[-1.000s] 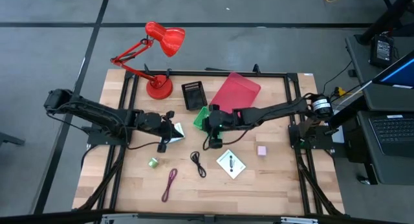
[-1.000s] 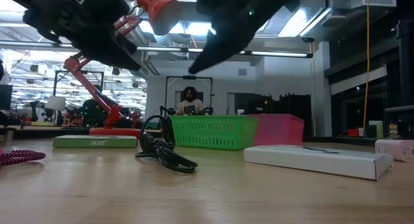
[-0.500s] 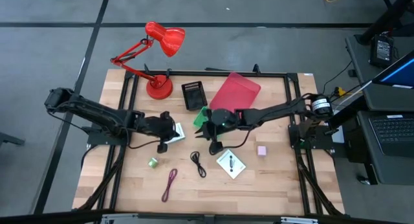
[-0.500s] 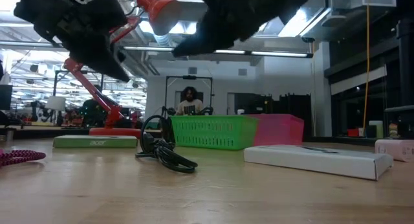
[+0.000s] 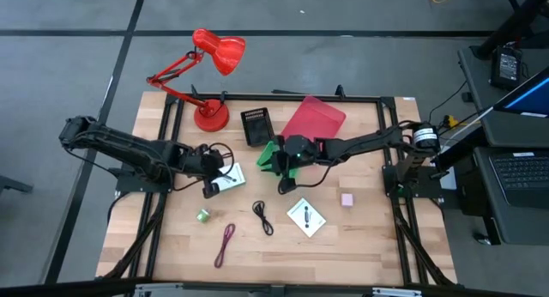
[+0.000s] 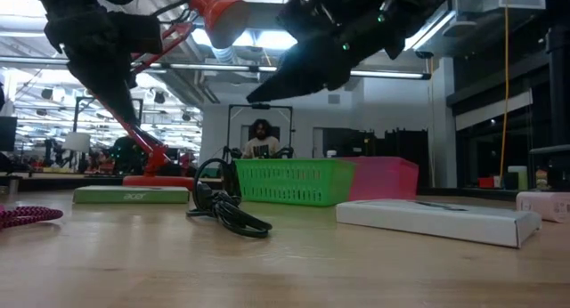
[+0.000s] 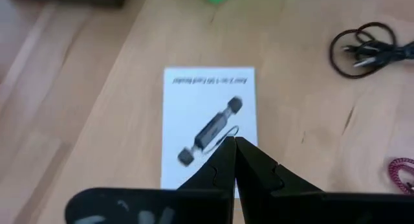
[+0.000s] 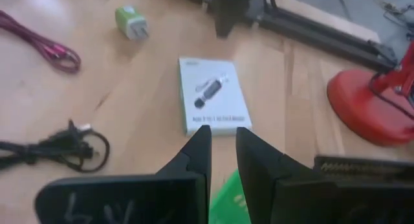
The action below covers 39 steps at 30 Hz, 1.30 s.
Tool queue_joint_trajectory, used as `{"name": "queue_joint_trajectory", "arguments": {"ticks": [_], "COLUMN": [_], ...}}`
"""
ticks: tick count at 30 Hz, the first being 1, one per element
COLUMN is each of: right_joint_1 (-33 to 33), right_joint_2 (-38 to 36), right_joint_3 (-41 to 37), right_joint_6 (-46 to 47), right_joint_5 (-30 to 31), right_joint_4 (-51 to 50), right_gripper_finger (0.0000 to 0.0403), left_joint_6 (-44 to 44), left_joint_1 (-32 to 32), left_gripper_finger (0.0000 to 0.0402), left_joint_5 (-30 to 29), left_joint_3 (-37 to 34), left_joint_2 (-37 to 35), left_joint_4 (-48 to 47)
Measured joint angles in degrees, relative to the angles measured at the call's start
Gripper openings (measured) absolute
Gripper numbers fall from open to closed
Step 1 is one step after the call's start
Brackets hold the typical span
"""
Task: Pick and place items into bin
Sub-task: Put the left card reader box into the black bin
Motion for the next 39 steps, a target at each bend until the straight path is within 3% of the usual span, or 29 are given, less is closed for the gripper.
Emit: {"name": "queue_joint_trajectory", "arguments": {"ticks": [10, 24, 39], "right_joint_1": [-0.67, 0.85, 1.42], "right_joint_2": [0.0, 0.0, 1.92], "right_joint_3": [-2.03, -2.03, -1.75], "right_joint_6": [-2.85, -3.19, -4.6], "right_joint_5": [-5.84, -6.03, -5.89], "right_joint_4": [6.5, 8.44, 11.19], "right_gripper_finger": [0.0053, 0.0056, 0.0161], "left_joint_6": [-6.34, -6.5, -9.84], "left_joint_1": [0.0, 0.01, 0.02], "left_gripper_finger": [0.0003, 0.0003, 0.0003], "left_joint_5": [-1.0, -3.11, -4.18], "left_joint_3": [-1.49, -1.55, -1.55], "left_joint_2": [0.0, 0.0, 0.0], "left_joint_4": [-4.57, -7.91, -7.88]}}
